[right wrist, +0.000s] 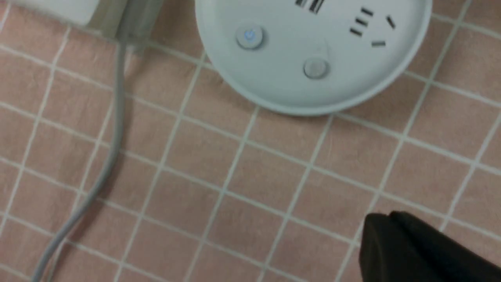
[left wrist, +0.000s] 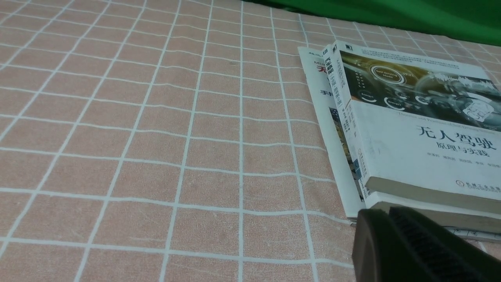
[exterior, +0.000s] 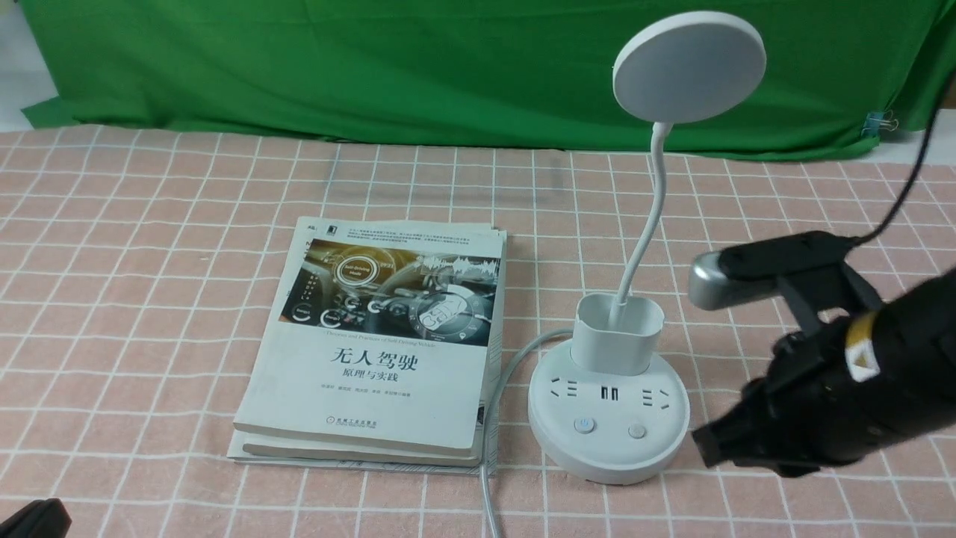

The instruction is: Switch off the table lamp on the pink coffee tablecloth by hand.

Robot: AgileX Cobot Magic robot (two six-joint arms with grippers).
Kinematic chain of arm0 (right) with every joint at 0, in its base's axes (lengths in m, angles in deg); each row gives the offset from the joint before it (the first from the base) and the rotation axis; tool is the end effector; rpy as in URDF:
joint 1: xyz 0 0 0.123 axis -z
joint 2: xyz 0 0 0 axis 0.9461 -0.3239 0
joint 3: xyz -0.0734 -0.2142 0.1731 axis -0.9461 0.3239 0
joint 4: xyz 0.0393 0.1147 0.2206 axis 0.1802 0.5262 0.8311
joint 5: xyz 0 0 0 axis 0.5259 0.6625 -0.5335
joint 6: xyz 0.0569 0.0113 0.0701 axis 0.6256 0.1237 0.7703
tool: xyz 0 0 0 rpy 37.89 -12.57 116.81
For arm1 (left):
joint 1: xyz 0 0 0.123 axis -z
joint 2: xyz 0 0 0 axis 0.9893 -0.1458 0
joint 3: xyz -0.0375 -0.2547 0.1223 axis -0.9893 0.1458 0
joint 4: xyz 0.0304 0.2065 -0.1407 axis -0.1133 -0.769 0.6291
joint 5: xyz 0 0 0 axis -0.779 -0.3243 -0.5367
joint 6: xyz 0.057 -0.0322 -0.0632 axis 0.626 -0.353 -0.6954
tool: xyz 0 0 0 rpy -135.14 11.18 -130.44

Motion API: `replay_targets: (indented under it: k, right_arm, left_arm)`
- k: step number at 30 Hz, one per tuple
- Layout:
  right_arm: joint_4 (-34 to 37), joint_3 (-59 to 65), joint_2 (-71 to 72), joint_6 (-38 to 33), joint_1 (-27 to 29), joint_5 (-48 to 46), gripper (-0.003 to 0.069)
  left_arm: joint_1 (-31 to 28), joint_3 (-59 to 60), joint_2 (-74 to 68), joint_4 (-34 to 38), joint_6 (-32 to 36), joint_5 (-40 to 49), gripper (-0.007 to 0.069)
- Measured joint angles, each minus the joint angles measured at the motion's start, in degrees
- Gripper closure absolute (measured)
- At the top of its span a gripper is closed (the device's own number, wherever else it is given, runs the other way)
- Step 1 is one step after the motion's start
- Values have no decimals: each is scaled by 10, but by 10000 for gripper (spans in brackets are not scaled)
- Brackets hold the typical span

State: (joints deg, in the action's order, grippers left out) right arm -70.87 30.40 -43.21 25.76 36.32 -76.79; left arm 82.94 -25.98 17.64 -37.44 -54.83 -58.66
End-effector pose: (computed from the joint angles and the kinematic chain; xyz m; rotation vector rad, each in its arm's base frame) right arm 0.2005 0.1427 0.2721 -0.4763 2.5991 0.3426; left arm 0.0543 -0.0043 0.1833 -0.0095 1.7966 -0.0887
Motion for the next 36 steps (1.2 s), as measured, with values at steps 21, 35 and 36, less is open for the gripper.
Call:
replay_targets:
  k: [21, 35, 36]
  right_arm:
    - [-27, 132, 283, -40, 87, 83, 620]
    - [-27, 488, 662, -150, 285, 293, 620]
    - [-27, 501, 684, -154, 286, 295, 620]
  left_arm:
    - [0, 0, 0, 0, 0, 0, 618]
    - [0, 0, 0, 0, 0, 0, 618]
    - [0, 0, 0, 0, 0, 0, 618]
